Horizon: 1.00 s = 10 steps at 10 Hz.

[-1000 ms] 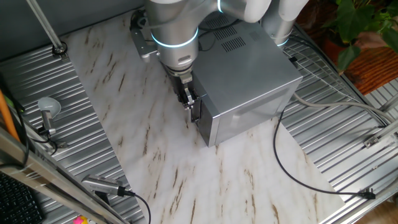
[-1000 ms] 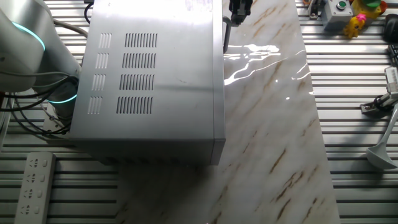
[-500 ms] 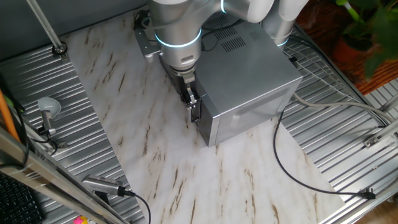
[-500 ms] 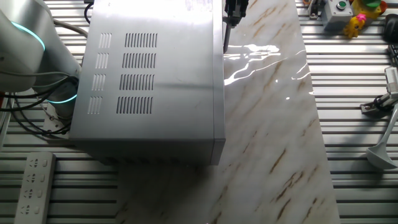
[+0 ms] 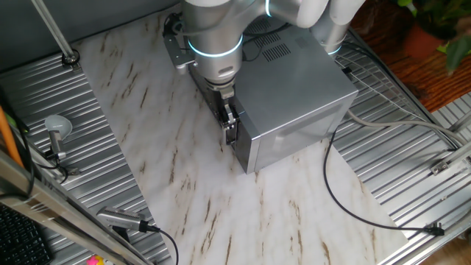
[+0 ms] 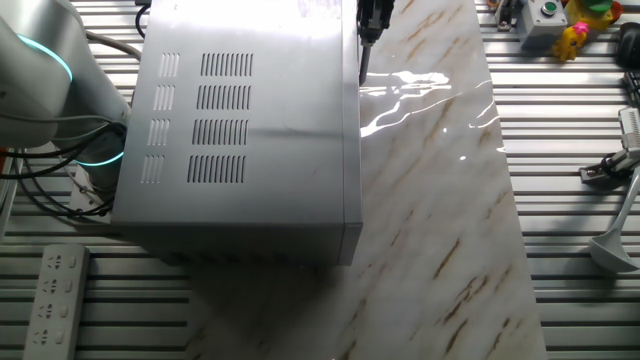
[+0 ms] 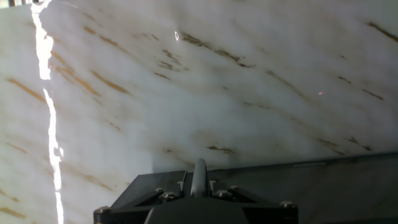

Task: Open the microwave door

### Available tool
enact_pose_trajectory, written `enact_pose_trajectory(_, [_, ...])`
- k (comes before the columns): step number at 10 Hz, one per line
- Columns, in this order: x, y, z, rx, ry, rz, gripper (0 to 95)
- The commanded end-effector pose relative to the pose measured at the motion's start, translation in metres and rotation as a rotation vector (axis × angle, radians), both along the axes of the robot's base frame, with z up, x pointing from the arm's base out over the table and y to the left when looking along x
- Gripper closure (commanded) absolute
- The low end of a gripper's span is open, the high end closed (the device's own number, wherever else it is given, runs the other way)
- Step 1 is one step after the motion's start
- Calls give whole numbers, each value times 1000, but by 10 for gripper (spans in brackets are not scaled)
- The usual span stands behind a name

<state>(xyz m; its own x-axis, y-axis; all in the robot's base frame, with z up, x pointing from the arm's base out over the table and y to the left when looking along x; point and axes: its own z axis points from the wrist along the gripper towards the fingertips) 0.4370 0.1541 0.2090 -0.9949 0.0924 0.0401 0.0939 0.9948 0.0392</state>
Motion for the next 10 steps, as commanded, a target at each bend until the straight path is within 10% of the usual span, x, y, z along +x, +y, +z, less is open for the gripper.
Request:
enact_pose_trajectory(1, [0,0,-1,-3,-7,14,950])
enact_pose_trajectory(10, [9,-6,-7,17,-3,41,950])
